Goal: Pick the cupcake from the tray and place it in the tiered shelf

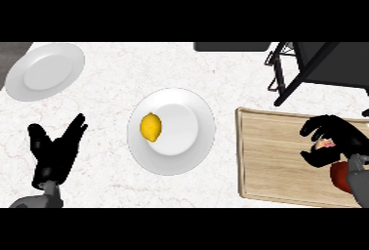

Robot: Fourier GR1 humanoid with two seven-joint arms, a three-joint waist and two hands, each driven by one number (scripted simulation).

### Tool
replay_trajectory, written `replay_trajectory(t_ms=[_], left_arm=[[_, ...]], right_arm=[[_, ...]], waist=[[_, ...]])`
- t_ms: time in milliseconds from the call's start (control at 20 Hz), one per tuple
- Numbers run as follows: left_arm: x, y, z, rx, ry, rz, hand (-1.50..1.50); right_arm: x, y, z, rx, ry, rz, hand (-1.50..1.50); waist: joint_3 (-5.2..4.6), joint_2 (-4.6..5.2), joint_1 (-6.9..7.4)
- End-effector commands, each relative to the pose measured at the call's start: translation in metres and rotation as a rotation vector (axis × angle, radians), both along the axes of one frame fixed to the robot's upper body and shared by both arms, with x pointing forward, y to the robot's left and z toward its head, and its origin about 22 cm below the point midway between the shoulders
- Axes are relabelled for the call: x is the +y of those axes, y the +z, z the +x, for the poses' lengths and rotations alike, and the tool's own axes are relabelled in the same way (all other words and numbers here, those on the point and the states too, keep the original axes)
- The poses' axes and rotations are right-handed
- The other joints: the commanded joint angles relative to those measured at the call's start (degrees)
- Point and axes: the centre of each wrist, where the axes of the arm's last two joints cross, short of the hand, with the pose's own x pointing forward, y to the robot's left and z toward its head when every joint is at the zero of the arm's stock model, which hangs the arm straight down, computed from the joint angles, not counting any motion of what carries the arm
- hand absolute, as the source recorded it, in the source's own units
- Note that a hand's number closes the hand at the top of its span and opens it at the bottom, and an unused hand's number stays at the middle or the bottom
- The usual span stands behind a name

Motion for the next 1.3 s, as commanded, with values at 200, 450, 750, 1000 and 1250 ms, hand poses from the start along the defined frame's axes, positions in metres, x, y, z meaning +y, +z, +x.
replay_trajectory(t_ms=[200, 450, 750, 1000, 1250], left_arm=[[-0.002, -0.009, 0.002, 0.063, -0.017, -0.031, 0.00], [-0.011, -0.022, -0.002, 0.048, -0.007, -0.038, 0.00], [0.011, -0.021, 0.007, 0.059, 0.005, -0.039, 0.00], [-0.002, -0.014, -0.006, 0.044, 0.002, -0.032, 0.00], [0.014, -0.007, 0.003, 0.051, 0.004, -0.042, 0.00]], right_arm=[[0.024, -0.005, -0.014, -0.133, 0.063, 0.109, 1.50], [0.040, 0.028, -0.015, -0.178, 0.200, 0.095, 1.50], [0.078, 0.071, -0.027, -0.313, 0.286, 0.204, 1.50], [0.083, 0.140, -0.052, -0.566, 0.228, 0.170, 1.50], [0.074, 0.196, -0.071, -0.650, 0.103, 0.133, 1.50]], waist=[[0.09, 0.52, -0.34], [0.07, 0.51, -0.35], [0.01, 0.44, -1.15], [0.00, 0.15, -1.31], [-0.02, 0.34, -0.95]])
